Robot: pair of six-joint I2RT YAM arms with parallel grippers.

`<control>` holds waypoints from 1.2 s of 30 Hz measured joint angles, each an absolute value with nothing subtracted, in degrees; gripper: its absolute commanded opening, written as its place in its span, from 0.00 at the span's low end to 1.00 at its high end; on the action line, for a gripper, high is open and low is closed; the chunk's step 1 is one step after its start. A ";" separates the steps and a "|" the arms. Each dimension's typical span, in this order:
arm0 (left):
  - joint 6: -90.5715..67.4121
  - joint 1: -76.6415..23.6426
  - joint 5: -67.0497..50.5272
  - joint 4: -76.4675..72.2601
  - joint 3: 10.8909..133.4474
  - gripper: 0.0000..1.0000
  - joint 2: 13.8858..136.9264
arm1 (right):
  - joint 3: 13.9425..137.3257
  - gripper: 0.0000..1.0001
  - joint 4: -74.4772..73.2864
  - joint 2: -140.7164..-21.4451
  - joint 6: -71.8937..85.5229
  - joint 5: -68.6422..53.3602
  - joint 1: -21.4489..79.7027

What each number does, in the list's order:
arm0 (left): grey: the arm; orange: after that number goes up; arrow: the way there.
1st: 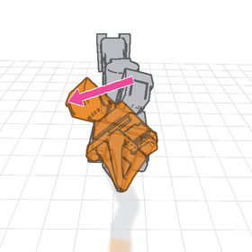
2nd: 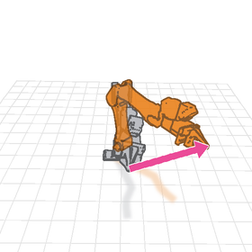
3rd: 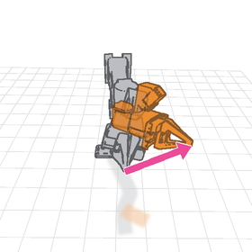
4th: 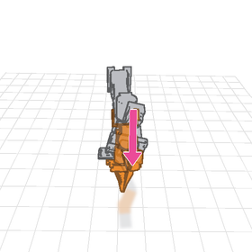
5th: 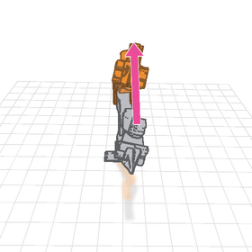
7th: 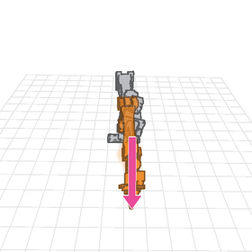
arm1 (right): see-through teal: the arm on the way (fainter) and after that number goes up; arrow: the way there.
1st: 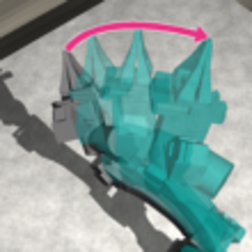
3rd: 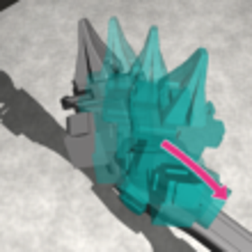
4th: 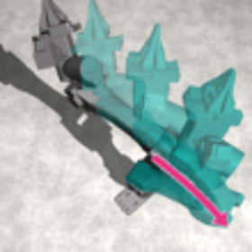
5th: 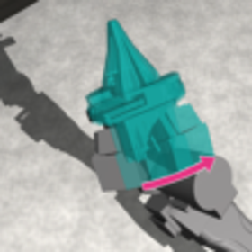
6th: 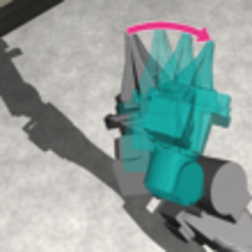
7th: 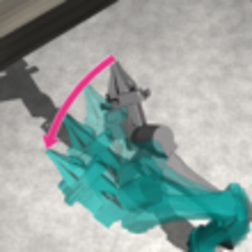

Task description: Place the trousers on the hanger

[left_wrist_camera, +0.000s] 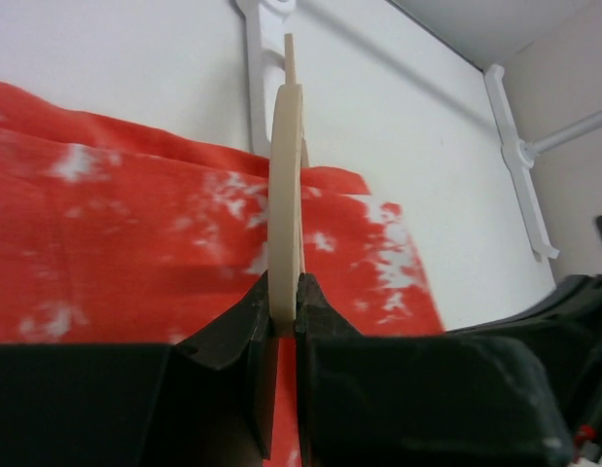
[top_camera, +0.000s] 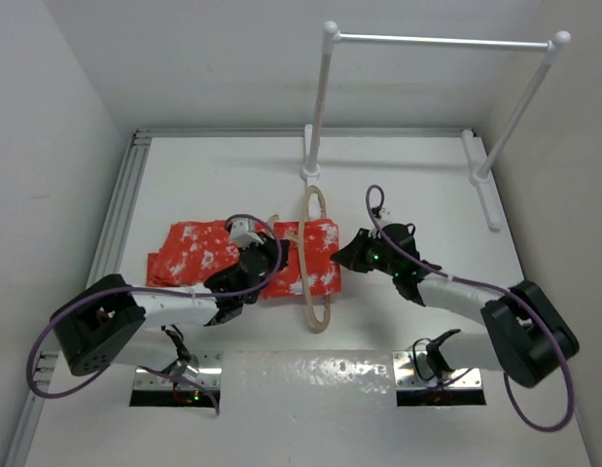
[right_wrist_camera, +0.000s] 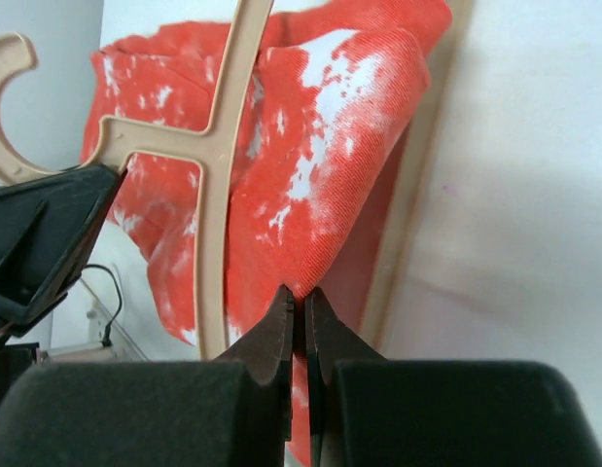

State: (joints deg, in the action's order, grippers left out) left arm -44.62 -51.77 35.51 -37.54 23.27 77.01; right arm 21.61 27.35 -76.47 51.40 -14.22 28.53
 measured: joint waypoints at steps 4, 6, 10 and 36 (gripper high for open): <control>-43.88 -51.77 36.49 -34.85 20.71 0.00 72.79 | 19.40 0.00 23.16 -69.56 50.11 -10.28 28.53; -43.81 -51.77 37.30 -32.84 19.33 0.00 70.57 | 18.59 0.00 20.67 -66.85 49.43 -8.67 28.25; -43.79 -51.79 38.61 -28.84 17.43 0.00 65.23 | 18.11 0.00 15.22 -61.45 47.77 -5.82 26.22; -41.58 -52.16 44.34 -5.54 15.31 0.00 42.81 | 14.57 0.00 4.56 -50.92 44.27 -4.89 16.64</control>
